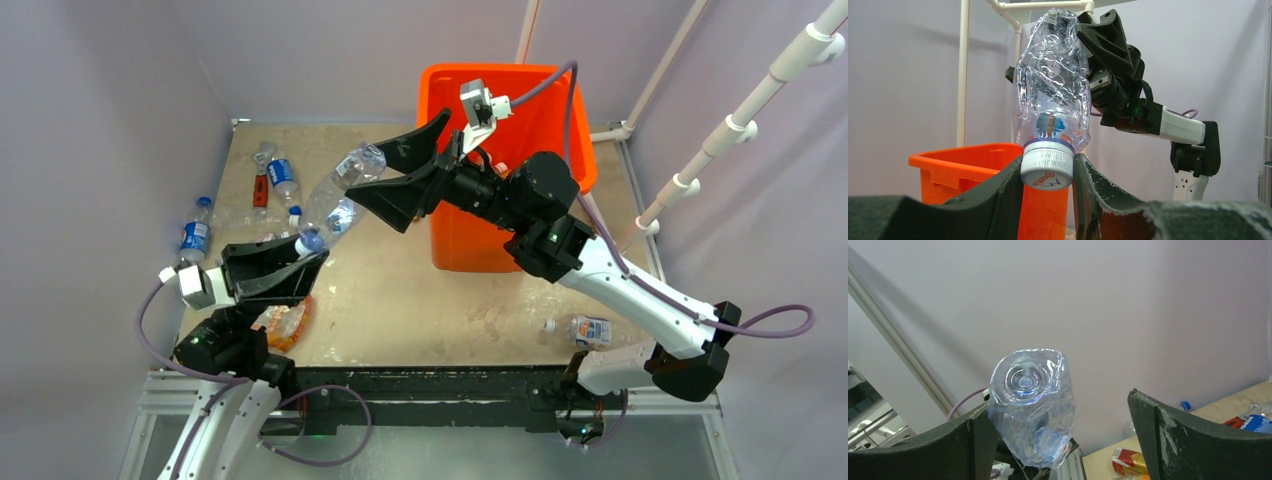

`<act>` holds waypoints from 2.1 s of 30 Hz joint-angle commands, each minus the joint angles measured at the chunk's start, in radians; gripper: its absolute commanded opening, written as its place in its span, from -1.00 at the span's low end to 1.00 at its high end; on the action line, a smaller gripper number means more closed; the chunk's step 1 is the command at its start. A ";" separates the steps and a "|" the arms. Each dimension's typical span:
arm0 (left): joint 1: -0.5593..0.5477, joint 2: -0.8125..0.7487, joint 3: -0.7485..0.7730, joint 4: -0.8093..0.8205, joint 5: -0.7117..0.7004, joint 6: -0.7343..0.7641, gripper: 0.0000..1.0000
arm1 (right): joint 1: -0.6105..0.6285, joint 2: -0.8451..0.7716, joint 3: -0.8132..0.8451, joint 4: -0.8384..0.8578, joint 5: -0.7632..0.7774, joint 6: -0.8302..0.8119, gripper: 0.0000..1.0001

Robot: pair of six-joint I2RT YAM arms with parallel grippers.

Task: Put the plastic bottles in the bin
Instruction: Pick up the plastic bottle from the corner of the board, then place the plastic bottle in the trash bin.

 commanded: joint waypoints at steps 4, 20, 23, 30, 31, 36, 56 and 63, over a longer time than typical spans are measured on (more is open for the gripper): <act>-0.005 0.034 0.003 0.045 0.034 -0.012 -1.00 | -0.006 0.038 0.104 -0.081 -0.068 0.023 0.72; -0.005 0.041 0.069 -0.110 0.056 0.027 -0.12 | -0.008 0.053 0.105 -0.092 -0.101 0.051 -0.50; -0.005 0.035 0.119 -0.284 0.022 0.059 0.45 | -0.009 0.025 0.099 -0.113 -0.077 0.011 -0.56; -0.005 0.018 0.239 -0.691 -0.197 0.165 0.93 | -0.008 -0.146 0.055 -0.113 0.169 -0.177 -0.56; -0.005 0.019 0.245 -0.726 -0.227 0.173 0.93 | -0.008 -0.172 0.037 -0.108 0.205 -0.195 -0.57; -0.005 0.004 0.229 -0.809 -0.355 0.185 0.92 | -0.008 -0.292 -0.071 -0.016 0.400 -0.351 -0.58; -0.005 0.146 0.229 -0.982 -0.474 0.147 0.79 | -0.133 -0.113 0.077 -0.075 1.009 -0.745 -0.56; -0.005 0.138 0.225 -1.027 -0.480 0.147 0.77 | -0.320 -0.084 0.019 -0.183 0.888 -0.538 -0.56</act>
